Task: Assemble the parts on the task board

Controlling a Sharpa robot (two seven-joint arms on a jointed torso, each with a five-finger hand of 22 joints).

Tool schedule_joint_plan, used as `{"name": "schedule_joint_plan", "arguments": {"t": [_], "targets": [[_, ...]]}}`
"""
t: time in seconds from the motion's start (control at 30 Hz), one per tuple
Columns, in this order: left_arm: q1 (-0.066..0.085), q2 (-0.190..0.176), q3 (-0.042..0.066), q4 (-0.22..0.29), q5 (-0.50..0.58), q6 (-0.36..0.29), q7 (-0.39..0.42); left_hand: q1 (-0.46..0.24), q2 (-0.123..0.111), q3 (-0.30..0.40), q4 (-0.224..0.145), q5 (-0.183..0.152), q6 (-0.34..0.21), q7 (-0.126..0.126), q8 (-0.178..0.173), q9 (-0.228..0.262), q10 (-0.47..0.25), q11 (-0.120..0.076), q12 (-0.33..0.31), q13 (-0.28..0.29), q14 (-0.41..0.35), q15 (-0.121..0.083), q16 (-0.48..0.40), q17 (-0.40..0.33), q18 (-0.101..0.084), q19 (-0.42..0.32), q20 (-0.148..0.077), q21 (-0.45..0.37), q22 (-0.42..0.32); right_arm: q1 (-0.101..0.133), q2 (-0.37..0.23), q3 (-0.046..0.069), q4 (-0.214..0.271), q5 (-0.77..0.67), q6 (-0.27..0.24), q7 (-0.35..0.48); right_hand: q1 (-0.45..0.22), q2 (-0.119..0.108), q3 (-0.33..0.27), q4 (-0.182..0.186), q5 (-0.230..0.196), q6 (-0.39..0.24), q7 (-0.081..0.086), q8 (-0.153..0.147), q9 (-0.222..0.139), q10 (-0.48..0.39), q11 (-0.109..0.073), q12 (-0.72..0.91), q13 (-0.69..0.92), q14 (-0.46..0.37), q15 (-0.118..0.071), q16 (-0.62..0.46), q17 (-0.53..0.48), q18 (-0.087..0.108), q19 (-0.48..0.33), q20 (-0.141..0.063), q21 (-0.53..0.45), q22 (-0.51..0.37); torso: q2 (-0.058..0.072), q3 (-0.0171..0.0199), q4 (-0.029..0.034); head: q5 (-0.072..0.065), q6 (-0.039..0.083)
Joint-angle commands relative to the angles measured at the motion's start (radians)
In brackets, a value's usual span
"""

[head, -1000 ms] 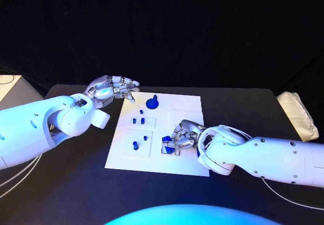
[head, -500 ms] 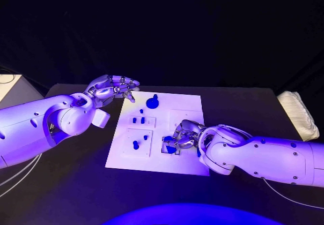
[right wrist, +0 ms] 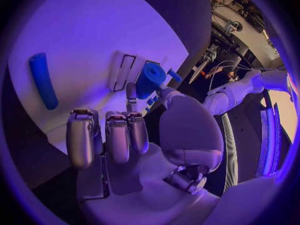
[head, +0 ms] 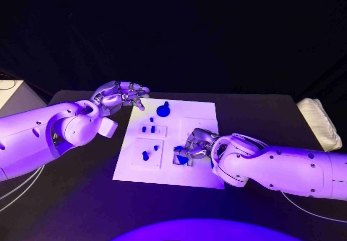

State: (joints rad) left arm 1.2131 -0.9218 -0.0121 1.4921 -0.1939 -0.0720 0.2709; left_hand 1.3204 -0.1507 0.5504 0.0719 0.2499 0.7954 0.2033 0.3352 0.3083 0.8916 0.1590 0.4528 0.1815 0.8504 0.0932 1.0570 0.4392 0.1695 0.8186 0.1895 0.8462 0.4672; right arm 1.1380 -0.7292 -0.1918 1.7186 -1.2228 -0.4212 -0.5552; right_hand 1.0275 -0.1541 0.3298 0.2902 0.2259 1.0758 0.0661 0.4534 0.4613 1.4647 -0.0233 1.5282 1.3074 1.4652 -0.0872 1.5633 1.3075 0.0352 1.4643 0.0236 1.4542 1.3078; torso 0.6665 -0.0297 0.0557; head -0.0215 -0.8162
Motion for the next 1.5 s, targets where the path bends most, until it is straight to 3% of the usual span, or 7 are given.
{"name": "schedule_joint_plan", "arguments": {"t": [0.03,0.33,0.43,0.67,1.0,1.13,1.5], "targets": [[0.001,0.001,0.000,0.002,0.005,0.016,0.004,-0.004,-0.001,0.000,0.006,0.005,-0.009,0.020,0.002,-0.001,-0.005,0.000,0.004,-0.001,-0.005,0.001,0.007,-0.001,0.014,0.006,0.000,-0.005,-0.001,-0.003,0.004,-0.001,-0.004,-0.016,0.003,-0.012,-0.018,-0.005,-0.010,0.001,-0.014,0.015,-0.027,0.000,-0.002,0.082,-0.008,-0.005,0.230,0.105,-0.005,0.006,0.259,-0.010,0.080,-0.009,0.001,0.203,0.000,-0.0005,-0.0003,0.002,-0.002],[0.001,0.000,0.000,0.003,0.005,0.017,0.003,-0.004,-0.001,0.000,0.006,0.005,-0.009,0.020,0.002,-0.001,-0.005,0.000,0.004,-0.001,-0.005,0.001,0.007,-0.001,0.014,0.006,0.000,-0.005,-0.001,-0.004,0.006,-0.001,-0.006,-0.025,-0.008,-0.013,-0.073,0.001,-0.041,0.002,-0.086,0.011,-0.028,0.012,-0.002,0.082,-0.009,-0.008,0.230,0.105,-0.006,0.006,0.260,-0.010,0.080,-0.009,0.001,0.205,-0.001,-0.0004,-0.0017,0.002,-0.003],[0.001,0.000,0.000,0.003,0.005,0.017,0.002,-0.004,-0.001,0.000,0.006,0.005,-0.009,0.020,0.002,-0.001,-0.005,0.000,0.004,-0.001,-0.005,0.001,0.007,-0.001,0.014,0.006,0.000,-0.005,-0.001,-0.005,0.006,-0.001,-0.005,-0.029,-0.009,-0.012,-0.099,-0.004,-0.071,0.001,-0.010,0.007,-0.028,0.019,-0.001,0.081,-0.009,-0.010,0.230,0.105,-0.007,0.005,0.259,-0.010,0.080,-0.010,0.000,0.205,0.000,-0.0002,-0.0019,0.003,-0.004],[0.001,0.000,0.000,0.003,0.005,0.018,0.000,-0.004,0.000,0.001,0.007,0.005,-0.010,0.021,0.003,-0.002,-0.006,0.000,0.005,-0.001,-0.005,0.001,0.007,-0.002,0.014,0.008,0.000,-0.007,-0.003,-0.007,-0.004,-0.001,0.007,-0.041,-0.017,-0.002,-0.116,-0.005,-0.095,0.001,-0.016,0.003,-0.028,0.023,-0.002,0.078,-0.009,-0.017,0.226,0.104,-0.006,0.004,0.255,-0.008,0.078,-0.010,-0.006,0.202,-0.001,0.0004,-0.0007,0.003,-0.004],[0.000,-0.001,0.000,0.001,0.005,0.017,0.002,-0.004,0.000,0.001,0.007,0.005,-0.010,0.021,0.003,-0.002,-0.006,0.000,0.005,-0.001,-0.005,0.001,0.007,-0.002,0.014,0.008,0.000,-0.007,-0.003,-0.010,-0.075,0.000,0.062,0.021,-0.132,0.138,0.023,-0.010,-0.106,-0.011,0.032,-0.036,-0.016,0.022,-0.010,0.057,0.001,-0.063,0.204,0.101,0.001,-0.003,0.244,-0.003,0.071,-0.006,-0.033,0.192,-0.002,0.0003,-0.0012,0.004,-0.001],[0.000,-0.002,0.000,0.001,0.005,0.013,0.006,-0.004,-0.001,0.001,0.009,0.005,-0.010,0.021,0.004,-0.002,-0.007,0.000,0.006,-0.001,-0.006,0.001,0.008,-0.002,0.014,0.010,0.000,-0.008,-0.004,-0.008,-0.145,0.006,0.112,0.102,-0.184,0.193,0.112,-0.020,-0.103,-0.019,0.061,-0.107,0.014,-0.025,-0.035,0.050,0.025,-0.075,0.200,0.100,0.019,-0.005,0.241,-0.001,0.068,0.007,-0.047,0.187,-0.002,0.0001,-0.0033,0.000,0.001],[0.000,-0.007,0.000,0.007,0.006,0.005,0.016,-0.005,-0.001,0.001,0.010,0.004,-0.010,0.021,0.005,-0.002,-0.007,0.000,0.006,-0.001,-0.006,0.002,0.008,-0.002,0.014,0.010,0.000,-0.009,-0.004,0.003,-0.290,0.007,0.157,0.118,-0.120,0.200,0.186,-0.044,-0.107,-0.038,0.004,-0.120,0.030,-0.061,-0.055,0.042,0.039,-0.090,0.194,0.101,0.033,-0.004,0.243,-0.001,0.068,0.021,-0.049,0.188,-0.005,0.0009,-0.0091,-0.016,0.006]]}}
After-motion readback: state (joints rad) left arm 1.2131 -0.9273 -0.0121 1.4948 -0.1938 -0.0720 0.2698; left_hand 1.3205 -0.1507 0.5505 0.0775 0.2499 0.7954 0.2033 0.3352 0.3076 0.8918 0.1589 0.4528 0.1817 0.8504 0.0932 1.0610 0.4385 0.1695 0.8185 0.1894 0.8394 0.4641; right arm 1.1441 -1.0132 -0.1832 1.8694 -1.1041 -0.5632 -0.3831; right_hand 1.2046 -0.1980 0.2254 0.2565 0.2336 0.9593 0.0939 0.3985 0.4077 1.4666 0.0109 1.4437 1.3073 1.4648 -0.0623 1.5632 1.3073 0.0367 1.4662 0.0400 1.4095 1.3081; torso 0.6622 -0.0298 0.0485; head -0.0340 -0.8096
